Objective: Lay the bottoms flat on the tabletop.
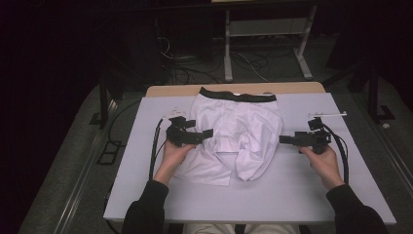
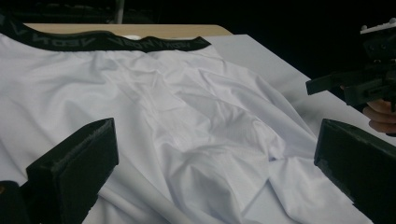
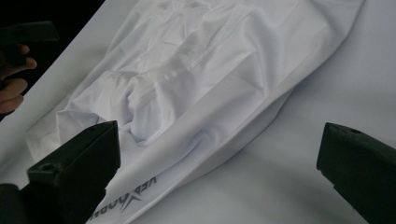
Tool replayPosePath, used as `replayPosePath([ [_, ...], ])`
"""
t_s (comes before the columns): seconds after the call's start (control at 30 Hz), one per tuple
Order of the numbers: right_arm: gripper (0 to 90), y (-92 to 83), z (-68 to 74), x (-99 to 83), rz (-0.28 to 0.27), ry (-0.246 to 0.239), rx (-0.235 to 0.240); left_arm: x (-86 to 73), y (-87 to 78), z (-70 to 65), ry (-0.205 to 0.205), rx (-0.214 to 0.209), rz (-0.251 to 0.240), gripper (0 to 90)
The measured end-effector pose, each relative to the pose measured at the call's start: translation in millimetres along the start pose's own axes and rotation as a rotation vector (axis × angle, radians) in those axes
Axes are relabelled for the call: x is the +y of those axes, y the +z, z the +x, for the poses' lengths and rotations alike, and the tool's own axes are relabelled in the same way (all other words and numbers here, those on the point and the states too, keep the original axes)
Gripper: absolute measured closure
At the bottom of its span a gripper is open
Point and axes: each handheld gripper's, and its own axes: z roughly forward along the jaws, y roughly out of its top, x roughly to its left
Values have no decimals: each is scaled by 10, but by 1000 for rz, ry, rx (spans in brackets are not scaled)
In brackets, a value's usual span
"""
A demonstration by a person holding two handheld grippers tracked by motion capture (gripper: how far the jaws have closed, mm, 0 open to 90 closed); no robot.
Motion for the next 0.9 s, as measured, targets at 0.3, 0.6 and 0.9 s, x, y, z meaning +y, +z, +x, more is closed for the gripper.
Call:
replayPosePath([
  [0.3, 0, -97, 126, -184, 2, 12, 12, -72, -2, -143, 16, -28, 13, 0],
  [0.6, 0, -113, 270, -350, 37, 10, 31, -134, 59, -235, 32, -50, 40, 0],
  [0.9, 0, -68, 382, -465, 85, 10, 47, -153, 55, -297, 37, -70, 48, 0],
])
